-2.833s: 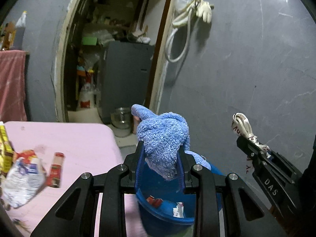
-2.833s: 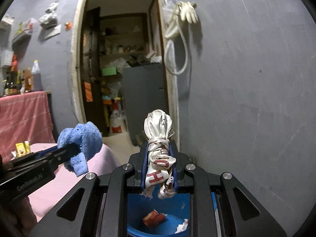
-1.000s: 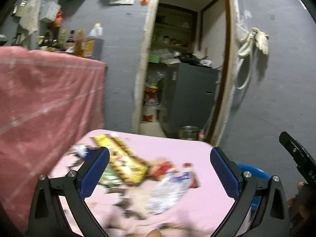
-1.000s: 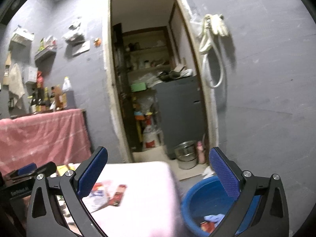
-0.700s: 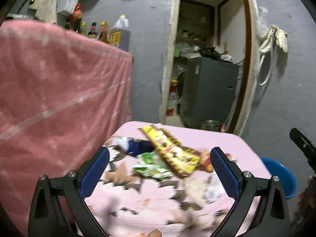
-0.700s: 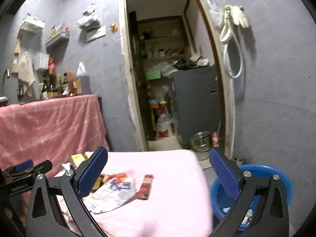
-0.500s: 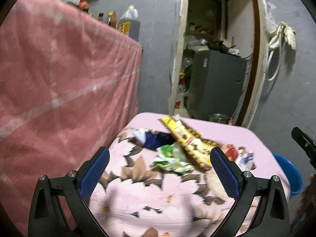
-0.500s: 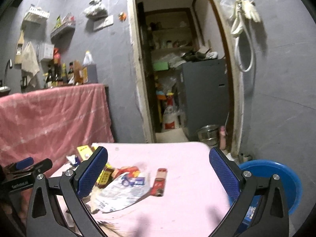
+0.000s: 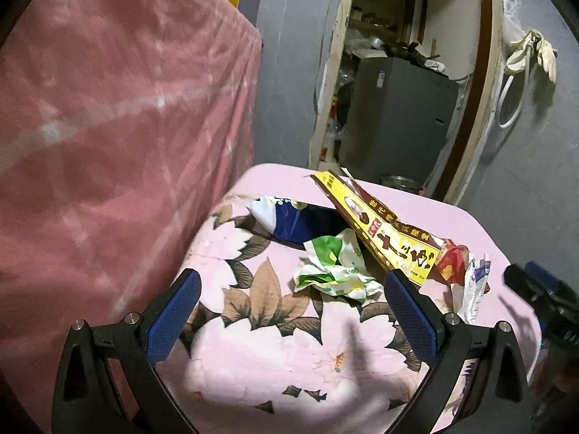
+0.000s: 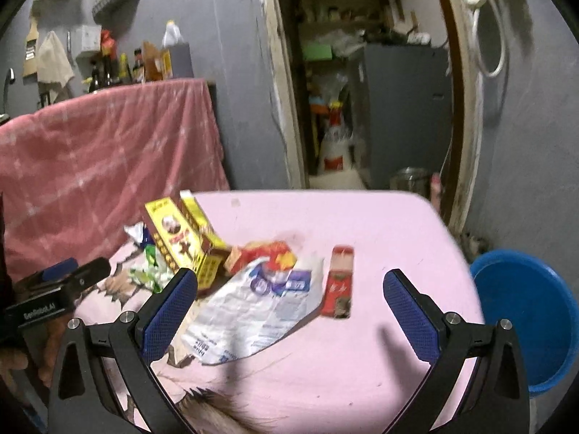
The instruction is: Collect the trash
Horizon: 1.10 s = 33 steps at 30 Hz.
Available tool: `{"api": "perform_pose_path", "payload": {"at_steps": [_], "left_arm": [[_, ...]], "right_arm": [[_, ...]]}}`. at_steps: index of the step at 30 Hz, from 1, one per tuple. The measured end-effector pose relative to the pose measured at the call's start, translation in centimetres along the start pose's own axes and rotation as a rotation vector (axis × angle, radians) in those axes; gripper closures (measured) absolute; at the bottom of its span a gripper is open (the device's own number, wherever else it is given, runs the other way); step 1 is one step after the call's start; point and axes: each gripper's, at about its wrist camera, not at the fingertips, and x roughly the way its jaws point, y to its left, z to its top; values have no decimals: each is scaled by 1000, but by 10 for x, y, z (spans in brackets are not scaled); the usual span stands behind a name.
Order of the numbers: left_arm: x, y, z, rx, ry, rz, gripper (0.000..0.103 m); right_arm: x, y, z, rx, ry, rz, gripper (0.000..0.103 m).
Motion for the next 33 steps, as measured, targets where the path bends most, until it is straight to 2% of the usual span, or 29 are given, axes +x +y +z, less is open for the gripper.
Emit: {"api": "perform_pose_path", "payload": {"at_steps": [3, 8, 13, 16, 20, 24, 26, 33], "left_arm": [[6, 0, 2, 1, 26, -32, 16], [23, -1, 5, 6, 104, -74, 39], [36, 2, 7, -24, 170, -128, 55], [39, 5, 10, -41, 186, -147, 59], [39, 6, 12, -49, 195, -160, 65], [43, 1, 14, -49, 203, -170, 70], [42, 0, 14, -47, 209, -175, 78], [40, -5, 14, -53, 202, -184, 79]], "right_arm": [[5, 1, -3, -7, 36, 4, 0], [17, 4, -3, -20, 88, 9, 0], [28, 1, -6, -12, 144, 11, 0], [36, 4, -4, -9, 169, 15, 0], [46, 7, -6, -20, 212, 22, 9], [51, 10, -8, -31, 233, 14, 10], [51, 11, -8, -33, 235, 11, 10], [49, 9, -7, -21, 228, 20, 15]]}}
